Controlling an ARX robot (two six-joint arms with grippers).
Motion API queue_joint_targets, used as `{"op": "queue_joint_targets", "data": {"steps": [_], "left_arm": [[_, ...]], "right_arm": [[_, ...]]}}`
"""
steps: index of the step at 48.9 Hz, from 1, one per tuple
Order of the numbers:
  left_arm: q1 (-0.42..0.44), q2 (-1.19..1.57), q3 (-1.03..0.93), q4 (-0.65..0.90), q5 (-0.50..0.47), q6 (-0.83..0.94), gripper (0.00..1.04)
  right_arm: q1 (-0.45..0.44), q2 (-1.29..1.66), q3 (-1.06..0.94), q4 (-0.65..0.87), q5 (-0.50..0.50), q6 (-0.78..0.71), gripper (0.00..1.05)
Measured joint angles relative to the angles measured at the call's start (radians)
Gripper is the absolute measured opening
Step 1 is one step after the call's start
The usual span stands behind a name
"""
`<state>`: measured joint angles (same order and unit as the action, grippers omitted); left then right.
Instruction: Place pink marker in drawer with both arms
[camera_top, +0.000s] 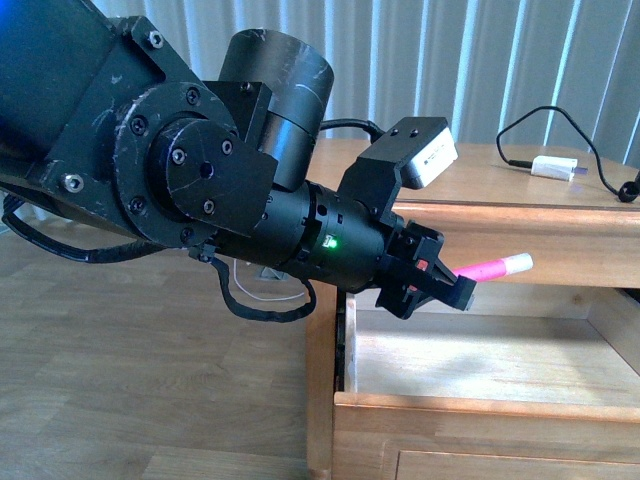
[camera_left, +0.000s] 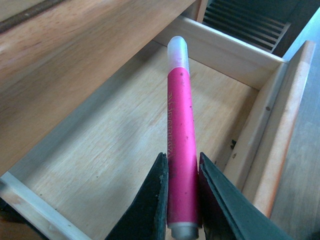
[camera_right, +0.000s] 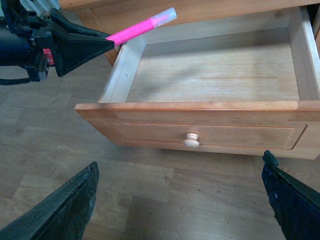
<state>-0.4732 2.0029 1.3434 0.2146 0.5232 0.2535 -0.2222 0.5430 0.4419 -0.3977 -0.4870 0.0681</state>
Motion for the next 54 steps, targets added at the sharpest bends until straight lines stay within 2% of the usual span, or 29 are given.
{"op": "queue_joint_targets", "data": {"steps": [4, 8, 9, 18, 27, 37, 47, 54], "left_arm": [[-0.005, 0.0, 0.0, -0.007, 0.0, 0.001, 0.25], [-0.012, 0.0, -0.005, 0.029, -0.061, 0.004, 0.43], [-0.012, 0.0, -0.006, 0.036, -0.069, 0.004, 0.44], [-0.007, -0.014, -0.035, 0.127, -0.256, -0.043, 0.73], [0.032, -0.102, -0.099, 0.131, -0.424, -0.096, 0.99], [0.104, -0.303, -0.252, 0.17, -0.526, -0.145, 0.99], [0.181, -0.593, -0.464, 0.19, -0.544, -0.189, 0.99], [0.276, -0.893, -0.658, 0.144, -0.533, -0.238, 0.99]], "right_arm": [[0.0, 0.0, 0.0, 0.0, 0.0, 0.0, 0.96], [0.0, 0.0, 0.0, 0.0, 0.0, 0.0, 0.96], [0.0, 0.0, 0.0, 0.0, 0.0, 0.0, 0.96], [0.0, 0.0, 0.0, 0.0, 0.0, 0.0, 0.96], [0.0, 0.0, 0.0, 0.0, 0.0, 0.0, 0.96], [0.0, 0.0, 0.0, 0.0, 0.0, 0.0, 0.96], [0.0, 0.0, 0.0, 0.0, 0.0, 0.0, 0.96], [0.0, 0.0, 0.0, 0.0, 0.0, 0.0, 0.96]]}}
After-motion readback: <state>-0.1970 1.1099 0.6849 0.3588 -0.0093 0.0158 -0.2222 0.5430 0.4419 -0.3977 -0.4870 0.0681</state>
